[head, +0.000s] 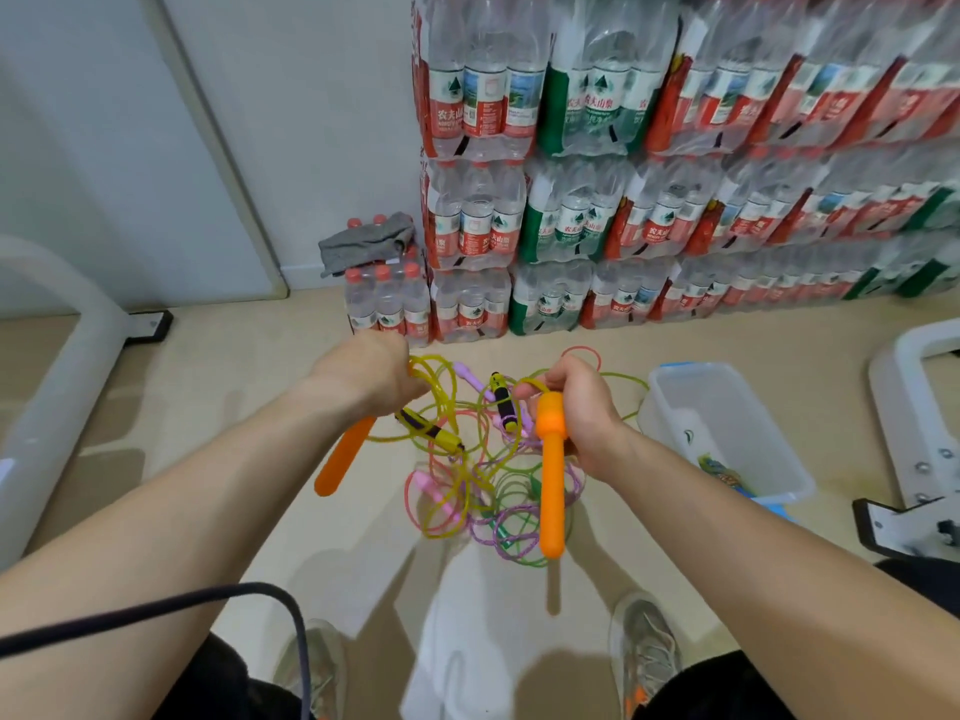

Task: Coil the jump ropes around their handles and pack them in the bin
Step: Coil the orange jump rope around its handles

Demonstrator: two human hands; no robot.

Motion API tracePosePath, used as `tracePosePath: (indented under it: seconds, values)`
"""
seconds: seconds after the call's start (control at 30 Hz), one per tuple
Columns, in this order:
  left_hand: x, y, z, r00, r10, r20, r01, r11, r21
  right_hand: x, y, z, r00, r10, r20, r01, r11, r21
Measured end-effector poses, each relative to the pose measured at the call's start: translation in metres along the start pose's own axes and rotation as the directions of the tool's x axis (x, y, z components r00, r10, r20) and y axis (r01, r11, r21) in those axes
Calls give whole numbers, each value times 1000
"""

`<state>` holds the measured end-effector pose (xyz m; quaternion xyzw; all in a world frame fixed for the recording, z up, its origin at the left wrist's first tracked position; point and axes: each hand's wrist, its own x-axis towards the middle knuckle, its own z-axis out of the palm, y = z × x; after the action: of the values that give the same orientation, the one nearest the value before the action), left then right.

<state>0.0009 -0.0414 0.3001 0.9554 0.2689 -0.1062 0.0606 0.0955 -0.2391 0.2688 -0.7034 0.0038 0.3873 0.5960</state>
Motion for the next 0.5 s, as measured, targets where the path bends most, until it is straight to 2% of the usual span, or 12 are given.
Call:
tracePosePath:
  seconds: [0.07,0.17,0.27,0.33,0.37,0.4,0.43,0.5]
  values:
    - [-8,5,-3,1000,-12,-17,14,994,111,-11,-12,-4,1000,-2,20,2,1000,21]
    - [-20,11,-12,1000,-19,-7,20,972,235,-23,-25,-14,999,-27,22,28,999,-41]
    - [-27,12,-21,999,-46,-5,46,974,221,-28,-34,-23,999,-43,20,44,998,-54]
    - [-28,11,-22,997,-67,36,65,997,41,-30,-39,-27,997,-71,11,72,994,-88]
    - [-28,11,-21,994,-57,95,71,987,-147,-33,-42,-29,995,-88,41,92,991,-100]
    - [-29,13,-19,987,-39,158,94,930,-356,-37,-44,-30,991,-98,95,107,989,-101]
    - [-30,16,-18,979,-20,204,131,828,-545,-39,-45,-31,983,-106,151,122,988,-99]
    - [-36,25,-16,971,21,236,170,633,-755,-44,-46,-31,968,-112,222,132,988,-76]
